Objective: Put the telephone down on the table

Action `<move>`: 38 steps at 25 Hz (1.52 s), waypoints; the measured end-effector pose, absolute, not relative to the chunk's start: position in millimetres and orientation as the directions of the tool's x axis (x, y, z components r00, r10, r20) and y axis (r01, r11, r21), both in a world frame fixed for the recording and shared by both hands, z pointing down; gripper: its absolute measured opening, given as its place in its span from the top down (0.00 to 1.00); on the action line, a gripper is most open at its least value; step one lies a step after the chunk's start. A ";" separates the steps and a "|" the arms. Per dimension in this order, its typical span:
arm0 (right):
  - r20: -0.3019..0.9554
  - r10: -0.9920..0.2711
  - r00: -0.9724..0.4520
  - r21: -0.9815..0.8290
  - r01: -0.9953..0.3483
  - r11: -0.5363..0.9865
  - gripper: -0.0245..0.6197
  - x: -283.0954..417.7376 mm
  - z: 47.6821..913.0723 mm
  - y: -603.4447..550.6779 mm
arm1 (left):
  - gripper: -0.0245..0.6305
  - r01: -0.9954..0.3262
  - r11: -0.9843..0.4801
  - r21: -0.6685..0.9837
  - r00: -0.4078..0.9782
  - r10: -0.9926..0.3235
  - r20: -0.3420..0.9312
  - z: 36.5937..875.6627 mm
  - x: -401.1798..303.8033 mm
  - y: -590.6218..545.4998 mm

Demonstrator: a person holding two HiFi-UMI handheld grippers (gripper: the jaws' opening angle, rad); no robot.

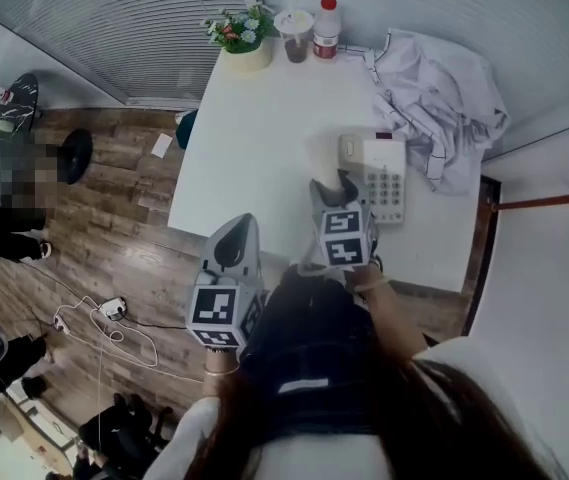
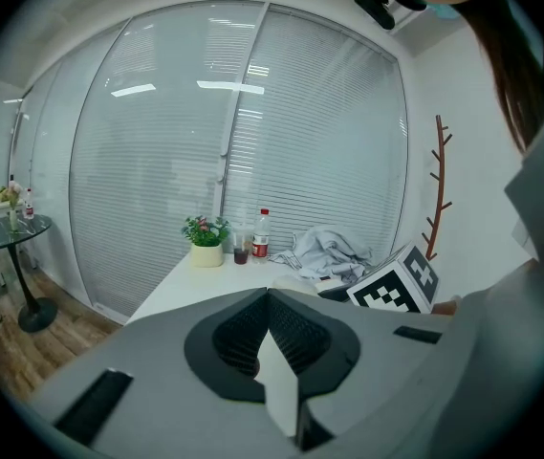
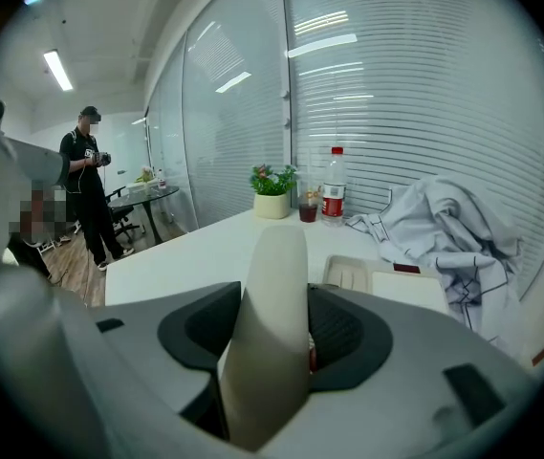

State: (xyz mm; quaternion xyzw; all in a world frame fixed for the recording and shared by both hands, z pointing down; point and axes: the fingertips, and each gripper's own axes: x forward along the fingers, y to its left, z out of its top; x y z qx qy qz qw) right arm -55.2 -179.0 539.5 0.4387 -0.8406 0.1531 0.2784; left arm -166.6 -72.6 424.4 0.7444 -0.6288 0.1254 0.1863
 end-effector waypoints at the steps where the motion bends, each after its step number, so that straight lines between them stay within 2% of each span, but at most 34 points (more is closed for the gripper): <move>1: 0.601 -0.648 -0.468 -0.013 -0.816 0.578 0.62 -58.5 539.6 -178.3 | 0.97 -0.985 -0.129 0.118 0.167 -0.892 0.421 424.6 -168.6 -70.5; 20: 0.604 -0.533 -0.592 -0.030 -0.686 0.727 0.62 -122.5 546.7 -153.3 | 0.97 -0.994 0.040 0.100 0.008 -0.901 0.434 427.1 -205.7 -33.4; 38: 0.633 -0.433 -0.643 -0.022 -0.573 0.819 0.62 -160.5 565.7 -126.7 | 0.97 -0.981 0.155 0.120 -0.084 -0.886 0.456 435.4 -224.1 0.1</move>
